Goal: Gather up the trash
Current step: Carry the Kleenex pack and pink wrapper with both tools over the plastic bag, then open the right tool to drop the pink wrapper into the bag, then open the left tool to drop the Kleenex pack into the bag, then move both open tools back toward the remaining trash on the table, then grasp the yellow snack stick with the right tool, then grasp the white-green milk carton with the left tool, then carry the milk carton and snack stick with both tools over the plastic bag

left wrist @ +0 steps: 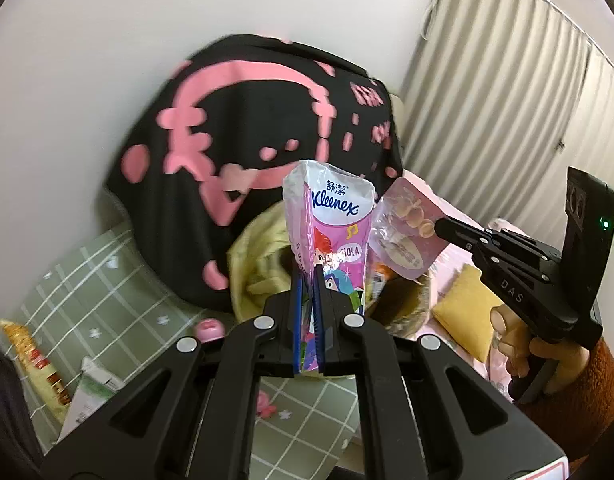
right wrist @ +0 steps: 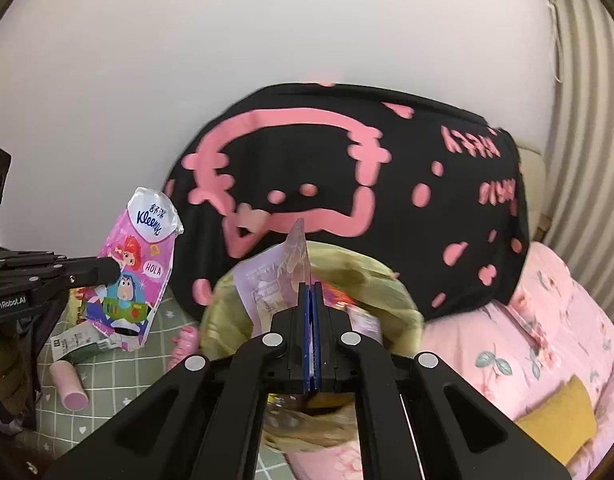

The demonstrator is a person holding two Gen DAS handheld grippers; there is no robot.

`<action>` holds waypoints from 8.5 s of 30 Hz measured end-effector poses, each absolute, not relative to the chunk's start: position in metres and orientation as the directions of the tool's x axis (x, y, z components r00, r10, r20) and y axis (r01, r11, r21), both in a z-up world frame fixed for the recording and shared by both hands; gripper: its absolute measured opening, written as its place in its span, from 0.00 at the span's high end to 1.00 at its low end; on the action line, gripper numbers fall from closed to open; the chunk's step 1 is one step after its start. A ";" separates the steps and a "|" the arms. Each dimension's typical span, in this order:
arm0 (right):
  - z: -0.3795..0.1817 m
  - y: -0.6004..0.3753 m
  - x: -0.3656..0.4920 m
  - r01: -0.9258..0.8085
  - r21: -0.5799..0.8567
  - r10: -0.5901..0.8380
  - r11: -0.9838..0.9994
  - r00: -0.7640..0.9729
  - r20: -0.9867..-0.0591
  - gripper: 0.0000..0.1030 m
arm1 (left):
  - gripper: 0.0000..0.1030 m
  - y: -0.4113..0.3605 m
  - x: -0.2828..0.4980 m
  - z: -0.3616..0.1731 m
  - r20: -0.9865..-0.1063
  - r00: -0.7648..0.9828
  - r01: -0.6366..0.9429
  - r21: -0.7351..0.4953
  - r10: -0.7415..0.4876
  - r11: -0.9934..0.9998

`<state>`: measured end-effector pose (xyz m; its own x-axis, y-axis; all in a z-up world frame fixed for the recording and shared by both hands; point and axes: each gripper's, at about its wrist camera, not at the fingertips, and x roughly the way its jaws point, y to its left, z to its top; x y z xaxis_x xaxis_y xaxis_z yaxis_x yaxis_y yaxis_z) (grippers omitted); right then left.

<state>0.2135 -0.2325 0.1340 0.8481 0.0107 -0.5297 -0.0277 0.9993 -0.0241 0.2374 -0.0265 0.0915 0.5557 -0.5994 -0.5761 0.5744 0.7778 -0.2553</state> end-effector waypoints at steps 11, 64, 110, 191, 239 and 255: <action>0.121 -0.273 0.218 0.038 0.010 -0.026 0.999 0.833 -0.552 0.97 | 0.95 -0.050 0.248 0.080 -0.600 0.526 0.572 -0.275 -0.603 0.773; 0.098 -0.347 0.221 0.170 0.067 -0.107 0.983 0.831 -0.546 0.56 | 0.95 -0.158 0.300 0.024 -0.720 0.325 0.673 -0.279 -0.613 0.685; 0.040 -0.061 0.287 -0.480 0.127 0.426 0.868 0.588 -0.687 0.56 | 0.55 0.252 0.231 -0.016 -0.729 0.673 -0.160 -0.305 -0.122 0.939; 0.005 -0.065 0.293 -0.322 0.205 0.366 0.924 0.598 -0.713 0.75 | 0.46 0.173 0.289 -0.089 -0.918 0.350 0.330 -0.063 -0.184 0.942; 0.140 -0.340 0.168 -0.015 0.111 0.062 0.994 0.901 -0.429 0.75 | 0.52 -0.097 0.254 0.101 -0.518 0.603 0.532 -0.306 -0.607 0.790; 0.108 -0.380 0.185 0.131 0.099 -0.060 0.987 0.847 -0.528 0.75 | 0.52 -0.184 0.346 -0.003 -0.773 0.389 0.530 -0.258 -0.502 0.808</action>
<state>0.1853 -0.3801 0.1083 0.8474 -0.0595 -0.5276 0.1306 0.9865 0.0985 0.3456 -0.1837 -0.0026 0.3889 -0.5017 -0.7727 0.5296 0.8080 -0.2580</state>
